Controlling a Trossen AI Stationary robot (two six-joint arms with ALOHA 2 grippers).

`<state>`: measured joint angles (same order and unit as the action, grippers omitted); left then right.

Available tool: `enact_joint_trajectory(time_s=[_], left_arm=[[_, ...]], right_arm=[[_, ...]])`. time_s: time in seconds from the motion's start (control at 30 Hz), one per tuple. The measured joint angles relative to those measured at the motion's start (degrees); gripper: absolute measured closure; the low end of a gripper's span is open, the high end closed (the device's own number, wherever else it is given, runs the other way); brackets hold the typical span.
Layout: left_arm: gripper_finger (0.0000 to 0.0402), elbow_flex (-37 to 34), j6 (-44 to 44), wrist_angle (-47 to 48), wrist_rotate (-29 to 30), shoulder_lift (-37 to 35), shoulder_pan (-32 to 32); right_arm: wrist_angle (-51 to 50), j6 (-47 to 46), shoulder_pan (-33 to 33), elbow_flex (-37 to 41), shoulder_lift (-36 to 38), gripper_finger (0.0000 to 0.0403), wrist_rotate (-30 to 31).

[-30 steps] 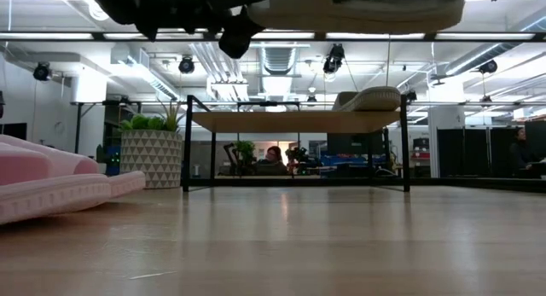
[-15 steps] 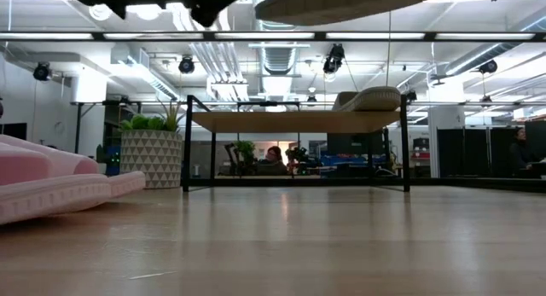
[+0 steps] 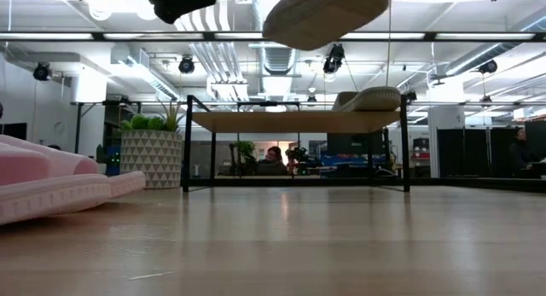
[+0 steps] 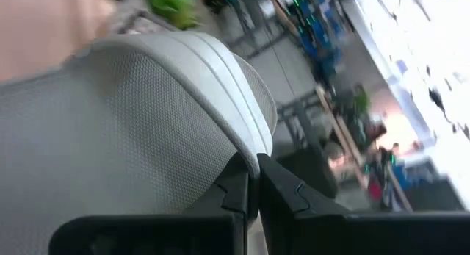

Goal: Pick and place slides into the shelf
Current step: Put the gray slides on the shelf

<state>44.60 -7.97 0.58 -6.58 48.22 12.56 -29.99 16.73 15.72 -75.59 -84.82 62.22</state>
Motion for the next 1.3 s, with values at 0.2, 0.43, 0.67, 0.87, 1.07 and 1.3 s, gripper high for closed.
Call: enact_joint_trajectory(time_s=[0.2,0.43,0.67,0.87,1.07,1.3], left_arm=[[0.0147,-0.02,0.08,2.31,0.55,-0.48,0.00],[0.0147,-0.04,0.09,2.87,0.57,1.04,0.00],[0.0147,0.11,0.07,1.72,1.13,1.34,0.00],[0.0147,0.11,0.07,1.72,1.13,1.40,0.00],[0.0147,0.11,0.07,1.48,1.13,1.45,0.00],[0.0147,0.08,0.07,1.55,1.15,1.47,0.00]], right_arm=[[4.56,0.63,-6.83,-0.02,-0.45,0.0394,-0.72],[7.27,1.62,-14.41,-0.04,-0.50,0.0394,-5.30],[8.18,1.20,-22.37,-0.04,-0.96,0.0394,-11.38],[9.49,0.89,-27.27,0.55,-0.96,0.0394,-17.66],[11.73,1.27,-29.48,0.85,-1.57,0.0394,-20.73],[14.99,5.90,-30.00,0.82,-7.20,0.0394,-16.84]])
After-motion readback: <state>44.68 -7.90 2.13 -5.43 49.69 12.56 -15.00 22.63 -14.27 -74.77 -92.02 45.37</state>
